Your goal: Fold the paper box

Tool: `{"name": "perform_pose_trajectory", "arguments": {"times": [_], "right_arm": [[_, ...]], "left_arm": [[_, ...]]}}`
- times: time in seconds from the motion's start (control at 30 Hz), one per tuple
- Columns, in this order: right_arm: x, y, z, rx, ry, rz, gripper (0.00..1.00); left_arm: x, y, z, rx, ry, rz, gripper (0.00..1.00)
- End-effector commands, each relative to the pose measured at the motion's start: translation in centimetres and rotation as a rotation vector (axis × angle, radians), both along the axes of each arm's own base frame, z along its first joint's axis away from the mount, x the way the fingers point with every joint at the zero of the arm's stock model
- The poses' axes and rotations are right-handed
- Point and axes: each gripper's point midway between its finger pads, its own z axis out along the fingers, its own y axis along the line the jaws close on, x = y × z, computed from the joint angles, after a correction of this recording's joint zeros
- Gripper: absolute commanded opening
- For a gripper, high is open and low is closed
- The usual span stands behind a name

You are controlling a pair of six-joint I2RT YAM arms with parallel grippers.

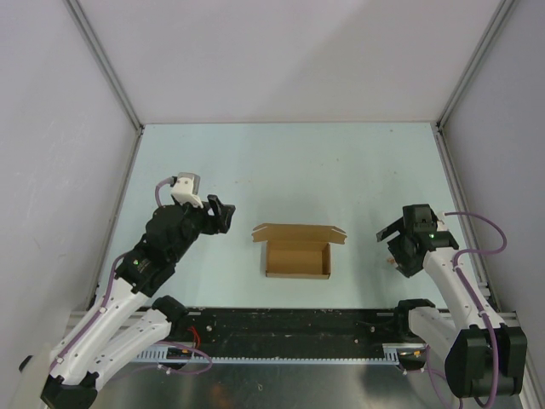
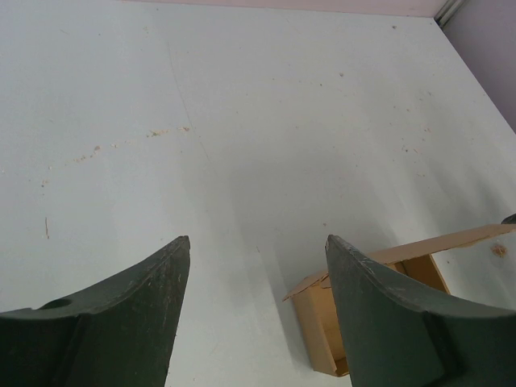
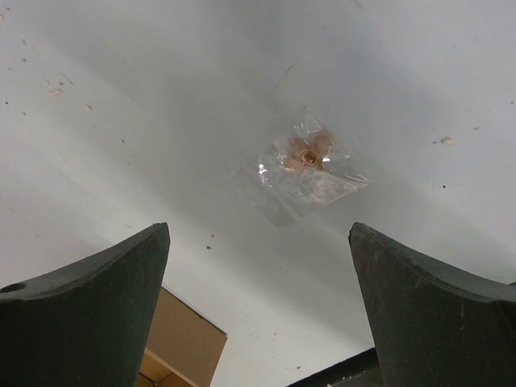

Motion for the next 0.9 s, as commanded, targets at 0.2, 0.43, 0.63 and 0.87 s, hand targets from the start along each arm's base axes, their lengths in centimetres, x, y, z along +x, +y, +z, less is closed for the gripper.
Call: {"name": "perform_pose_trajectory", "arguments": {"times": [0.2, 0.43, 0.63, 0.87], "right_arm": [[-0.13, -0.56, 0.23, -0.019, -0.014, -0.029, 0.99], [-0.22, -0.39, 0.47, -0.008, -0.025, -0.029, 0.99], [-0.30, -0.33, 0.98, -0.004, -0.040, -0.029, 0.98], [-0.87, -0.56, 0.58, -0.013, -0.008, -0.042, 1.00]], "left_arm": [[0.15, 0.33, 0.33, 0.009, -0.022, 0.008, 0.73], [0.18, 0.34, 0.36, 0.009, -0.022, 0.009, 0.74], [0.16, 0.35, 0.40, 0.007, -0.022, 0.009, 0.75], [0.28, 0.30, 0.24, 0.011, -0.016, 0.011, 0.75]]}}
